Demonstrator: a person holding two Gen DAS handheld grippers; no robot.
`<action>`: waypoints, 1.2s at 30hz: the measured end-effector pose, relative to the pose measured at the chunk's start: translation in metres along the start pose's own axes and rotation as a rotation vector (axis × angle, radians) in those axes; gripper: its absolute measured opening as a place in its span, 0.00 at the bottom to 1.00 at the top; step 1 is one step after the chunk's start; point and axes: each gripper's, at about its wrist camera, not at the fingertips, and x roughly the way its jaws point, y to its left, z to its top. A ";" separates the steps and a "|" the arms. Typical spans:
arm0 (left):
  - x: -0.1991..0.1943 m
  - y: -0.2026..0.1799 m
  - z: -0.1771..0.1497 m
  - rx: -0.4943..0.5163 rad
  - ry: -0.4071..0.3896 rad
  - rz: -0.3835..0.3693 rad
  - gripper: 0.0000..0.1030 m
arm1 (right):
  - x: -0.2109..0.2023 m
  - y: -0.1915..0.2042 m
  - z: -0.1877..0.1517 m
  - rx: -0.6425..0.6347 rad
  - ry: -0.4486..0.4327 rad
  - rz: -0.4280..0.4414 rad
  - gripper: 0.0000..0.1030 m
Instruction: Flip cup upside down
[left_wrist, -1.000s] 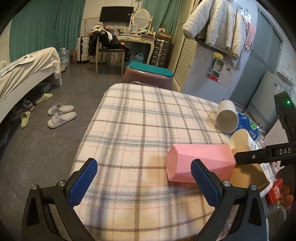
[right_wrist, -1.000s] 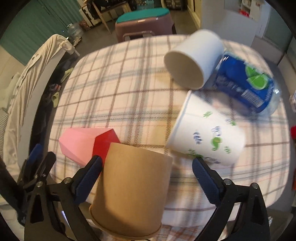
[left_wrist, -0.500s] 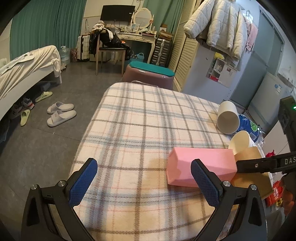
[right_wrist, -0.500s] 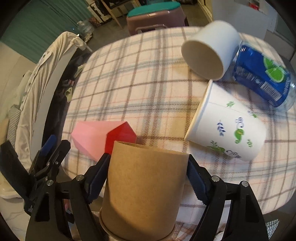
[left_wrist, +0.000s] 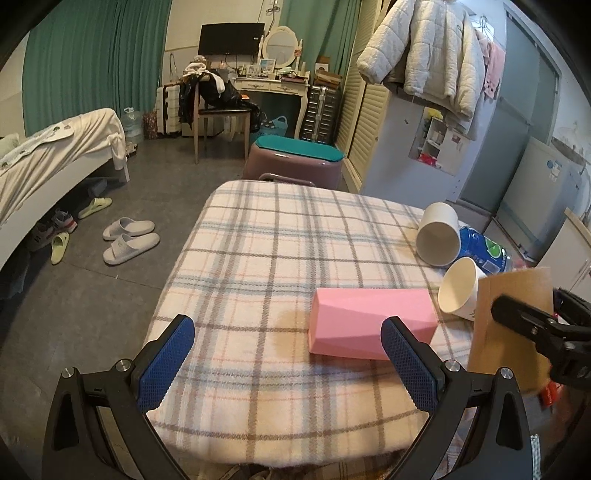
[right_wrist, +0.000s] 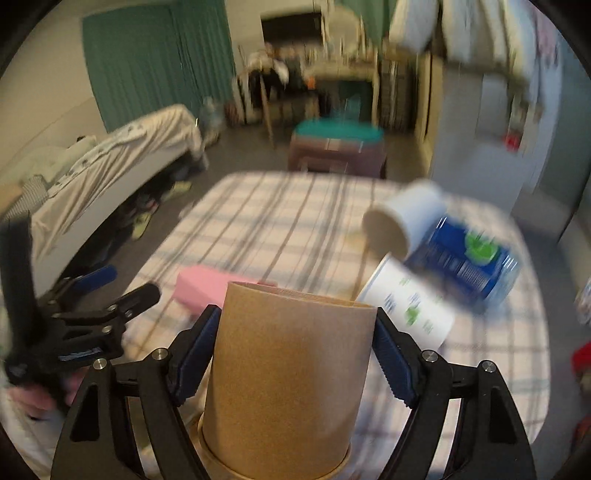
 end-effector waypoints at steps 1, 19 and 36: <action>-0.001 -0.001 -0.001 0.000 0.000 0.001 1.00 | -0.002 0.000 -0.002 -0.008 -0.035 -0.010 0.77; 0.011 -0.017 -0.011 0.027 0.044 0.055 1.00 | 0.020 -0.001 -0.037 -0.052 -0.189 0.013 0.77; -0.002 -0.050 -0.022 0.081 0.029 0.060 1.00 | 0.007 -0.006 -0.074 -0.026 -0.115 0.043 0.91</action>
